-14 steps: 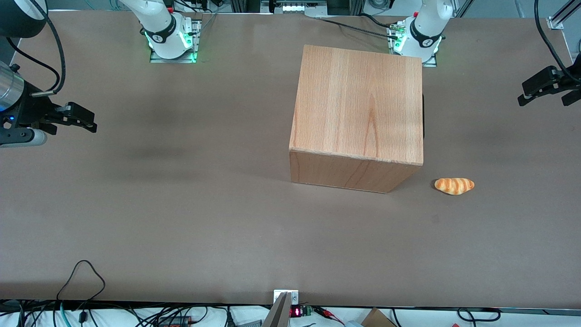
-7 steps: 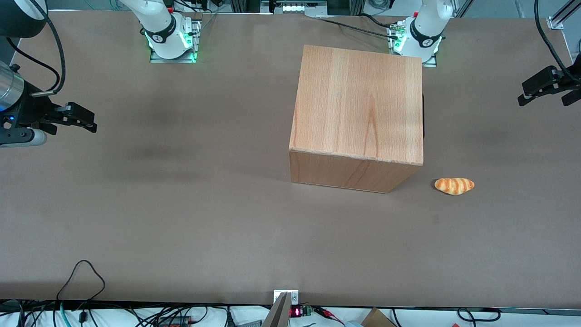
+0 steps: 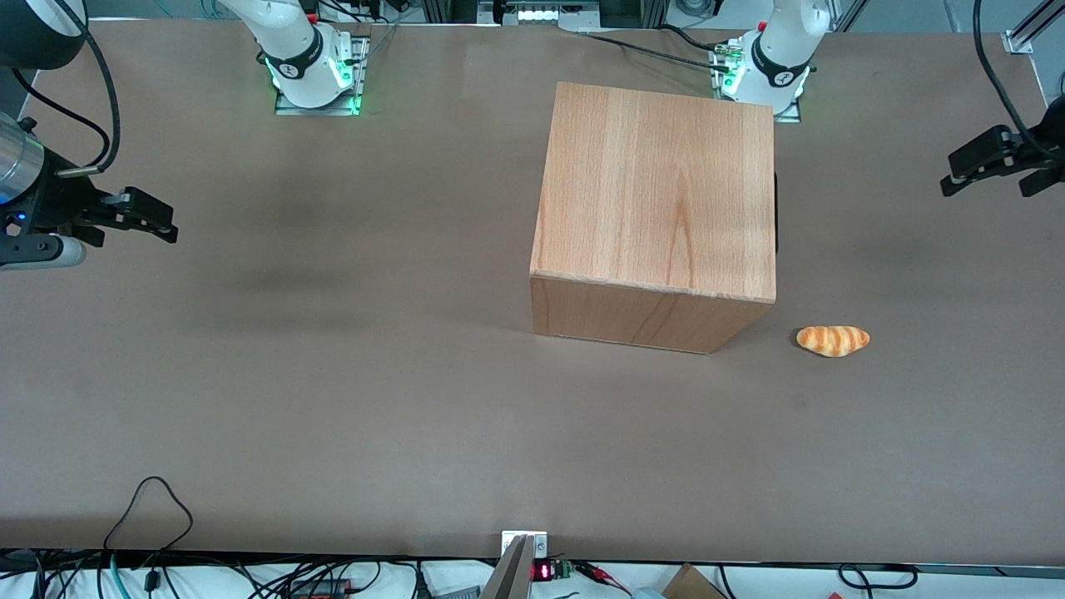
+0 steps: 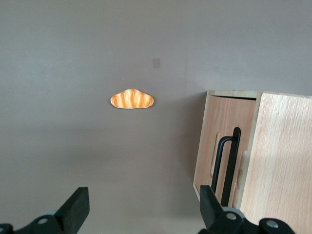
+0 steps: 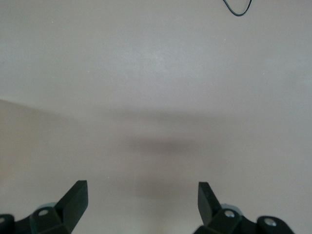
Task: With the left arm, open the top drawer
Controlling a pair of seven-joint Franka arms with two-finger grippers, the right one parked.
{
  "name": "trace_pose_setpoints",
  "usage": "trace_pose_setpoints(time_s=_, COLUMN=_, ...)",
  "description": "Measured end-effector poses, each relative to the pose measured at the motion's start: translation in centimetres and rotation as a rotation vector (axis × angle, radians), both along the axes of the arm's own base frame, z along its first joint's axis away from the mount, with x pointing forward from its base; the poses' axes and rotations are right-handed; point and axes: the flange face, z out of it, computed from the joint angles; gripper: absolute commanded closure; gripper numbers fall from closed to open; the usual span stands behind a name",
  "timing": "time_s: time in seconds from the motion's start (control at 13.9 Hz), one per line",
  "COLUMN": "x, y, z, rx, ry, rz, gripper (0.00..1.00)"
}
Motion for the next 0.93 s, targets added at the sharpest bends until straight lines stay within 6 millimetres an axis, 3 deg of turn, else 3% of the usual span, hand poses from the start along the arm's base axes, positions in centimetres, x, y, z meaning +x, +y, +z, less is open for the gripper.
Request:
trace_pose_setpoints(time_s=0.5, x=1.8, y=-1.5, z=-5.2, rx=-0.073, ry=0.097, rz=-0.011, gripper=0.0)
trace_pose_setpoints(time_s=0.93, x=2.6, y=-4.1, z=-10.4, rx=-0.097, ry=0.187, rz=-0.046, gripper=0.0)
